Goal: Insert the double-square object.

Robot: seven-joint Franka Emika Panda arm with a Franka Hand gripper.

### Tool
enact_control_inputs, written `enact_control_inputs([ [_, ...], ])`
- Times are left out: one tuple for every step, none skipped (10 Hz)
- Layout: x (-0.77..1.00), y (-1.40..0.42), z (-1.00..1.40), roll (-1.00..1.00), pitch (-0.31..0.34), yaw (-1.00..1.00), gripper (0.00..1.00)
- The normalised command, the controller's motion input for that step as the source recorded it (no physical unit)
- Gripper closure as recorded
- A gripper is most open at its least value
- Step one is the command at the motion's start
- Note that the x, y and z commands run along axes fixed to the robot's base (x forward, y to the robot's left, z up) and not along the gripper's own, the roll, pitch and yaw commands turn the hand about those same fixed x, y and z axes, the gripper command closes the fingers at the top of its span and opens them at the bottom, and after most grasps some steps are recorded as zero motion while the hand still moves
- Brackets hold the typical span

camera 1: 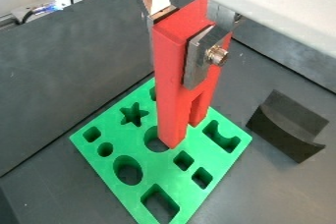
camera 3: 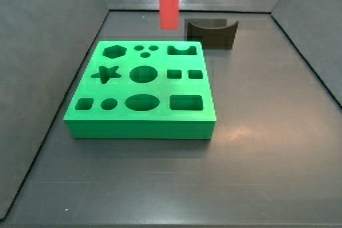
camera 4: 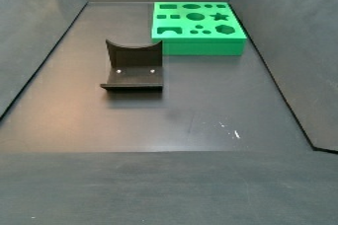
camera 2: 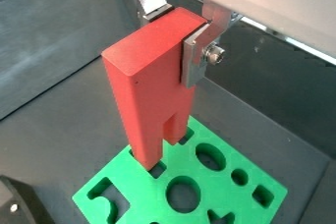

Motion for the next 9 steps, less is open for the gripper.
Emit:
enact_control_inputs([
  [0.36,0.0,-0.82,0.0,0.0,-0.79,1.0],
  [0.31,0.01,-0.84,0.0,0.0,-0.81,1.0],
  [0.1,0.04,-0.55,0.0,0.0,-1.0,1.0],
  [0.07,0.03,-0.39,0.0,0.0,-1.0,1.0],
  [0.07,0.03,-0.33,0.0,0.0,-1.0,1.0],
  [0.07,0.03,-0.29,0.0,0.0,-1.0,1.0],
  [0.06,0.03,-0.28,0.0,0.0,-1.0,1.0],
  [0.1,0.06,-0.2,0.0,-0.003,-1.0,1.0],
  [0.22,0.18,-0.13,0.0,0.0,-0.87,1.0],
])
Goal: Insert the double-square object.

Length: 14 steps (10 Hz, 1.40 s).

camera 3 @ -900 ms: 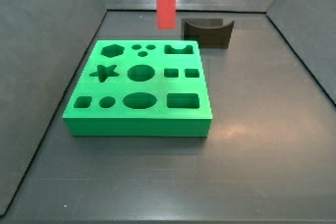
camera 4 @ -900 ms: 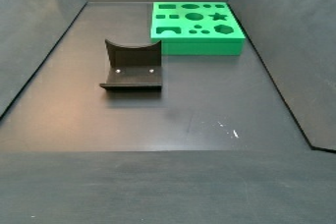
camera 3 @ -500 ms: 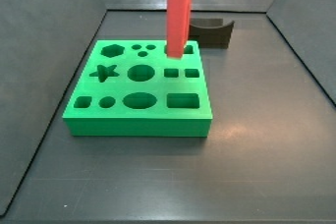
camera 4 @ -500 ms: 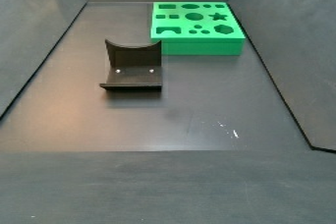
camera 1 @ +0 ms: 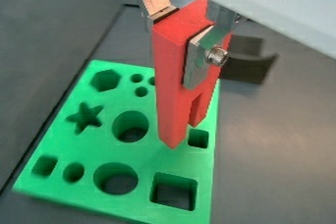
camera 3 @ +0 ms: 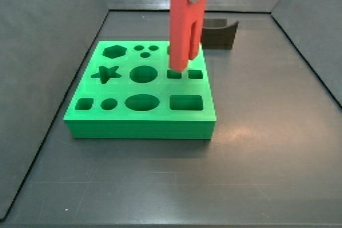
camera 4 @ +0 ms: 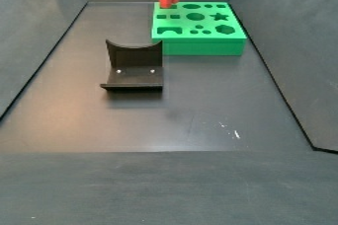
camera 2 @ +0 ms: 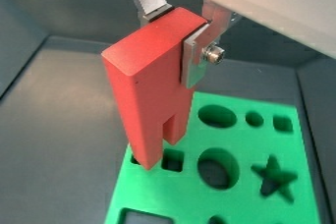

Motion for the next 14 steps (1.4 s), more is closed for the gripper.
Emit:
enact_control_inputs([
  [0.17,0.34,-0.12,0.0,0.0,-0.7,1.0],
  [0.23,0.35,-0.02,-0.09,-0.05,-0.65,1.0],
  [0.19,0.07,0.0,-0.08,-0.039,-0.92,1.0],
  [0.0,0.0,-0.01,0.0,0.0,-1.0,1.0],
  [0.0,0.0,-0.02,0.0,0.0,-1.0,1.0],
  [0.0,0.0,-0.02,0.0,0.0,-1.0,1.0],
  [0.0,0.0,-0.03,0.0,0.0,-1.0,1.0],
  [0.0,0.0,-0.1,0.0,0.0,-1.0,1.0],
  [0.0,0.0,-0.17,0.0,0.0,-1.0,1.0],
  [0.0,0.0,-0.21,0.0,0.0,-1.0,1.0],
  [0.0,0.0,-0.24,0.01,0.0,-1.0,1.0],
  [0.0,0.0,-0.25,0.02,0.0,-1.0,1.0],
  [0.0,0.0,-0.27,0.01,0.0,-1.0,1.0],
  [-0.1,0.0,-0.31,0.01,0.0,-1.0,1.0],
])
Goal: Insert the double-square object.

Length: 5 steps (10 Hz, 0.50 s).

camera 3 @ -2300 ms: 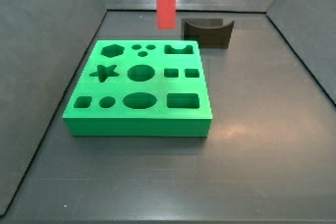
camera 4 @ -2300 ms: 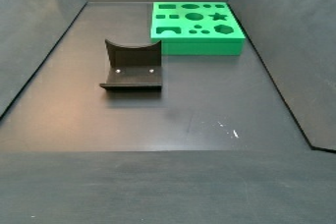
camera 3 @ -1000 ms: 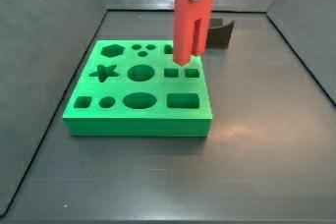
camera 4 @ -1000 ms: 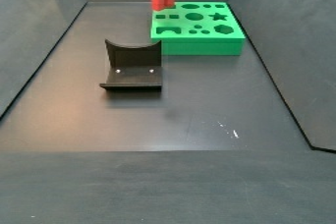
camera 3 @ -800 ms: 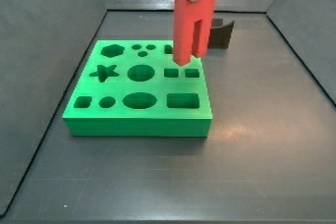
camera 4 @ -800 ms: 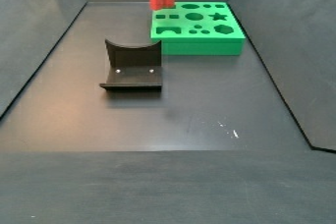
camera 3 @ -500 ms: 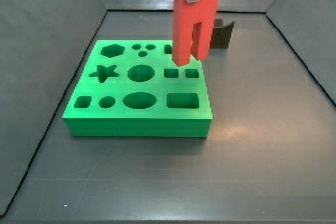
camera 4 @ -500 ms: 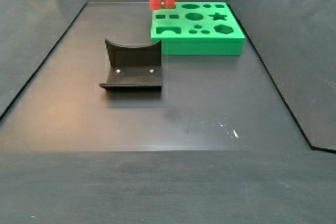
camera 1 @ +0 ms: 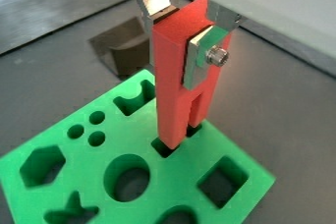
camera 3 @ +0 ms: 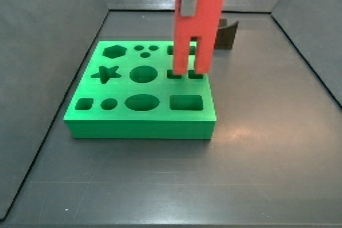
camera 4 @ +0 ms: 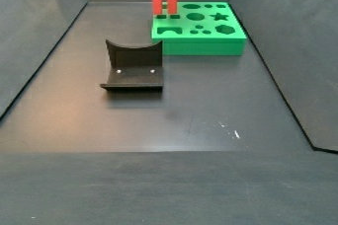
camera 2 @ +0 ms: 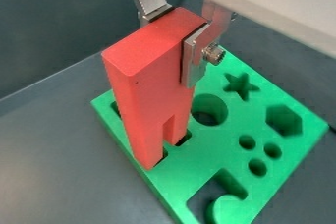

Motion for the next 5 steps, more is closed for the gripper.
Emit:
enact_control_inputs([
  [-0.48,0.05,-0.08,0.01,0.023,-0.4,1.0],
  [-0.25,0.0,-0.09,0.0,-0.031,-0.08,1.0],
  [-0.29,0.0,-0.19,-0.05,-0.087,0.0,1.0],
  [-0.32,0.05,-0.21,-0.18,-0.099,0.0,1.0],
  [0.0,0.0,-0.26,-0.19,-0.04,0.0,1.0],
])
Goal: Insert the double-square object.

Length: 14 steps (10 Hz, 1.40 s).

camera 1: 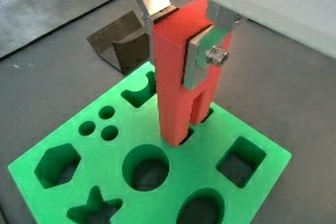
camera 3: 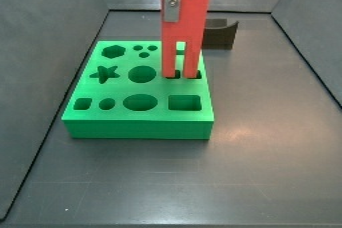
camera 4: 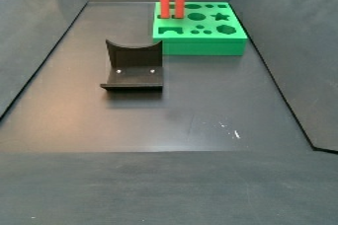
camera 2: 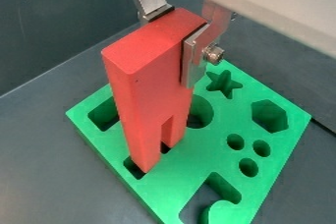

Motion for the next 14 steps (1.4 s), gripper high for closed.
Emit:
enact_control_inputs([
  [0.14,0.0,-0.37,-0.17,-0.026,0.0,1.0],
  [0.28,0.0,-0.41,-0.17,0.0,0.0,1.0],
  [0.31,0.0,-0.42,-0.17,0.0,0.0,1.0],
  [0.18,0.0,-0.4,-0.17,-0.001,0.0,1.0],
  [0.01,0.0,-0.39,-0.2,-0.061,0.0,1.0],
  [0.0,0.0,-0.39,-0.21,-0.076,0.0,1.0],
  [0.0,0.0,-0.32,-0.21,-0.064,0.0,1.0],
  [0.0,0.0,-0.26,-0.15,-0.024,0.0,1.0],
  [0.0,0.0,-0.23,-0.09,0.0,0.0,1.0],
  [0.03,0.0,-0.25,-0.05,0.0,-0.03,1.0],
  [0.0,0.0,-0.2,-0.03,0.0,-0.02,1.0],
  [0.09,0.0,-0.31,0.0,0.027,-0.06,1.0],
  [0.0,0.0,-0.23,-0.02,0.0,-0.12,1.0],
  [0.0,0.02,0.0,-0.08,0.0,0.0,1.0],
])
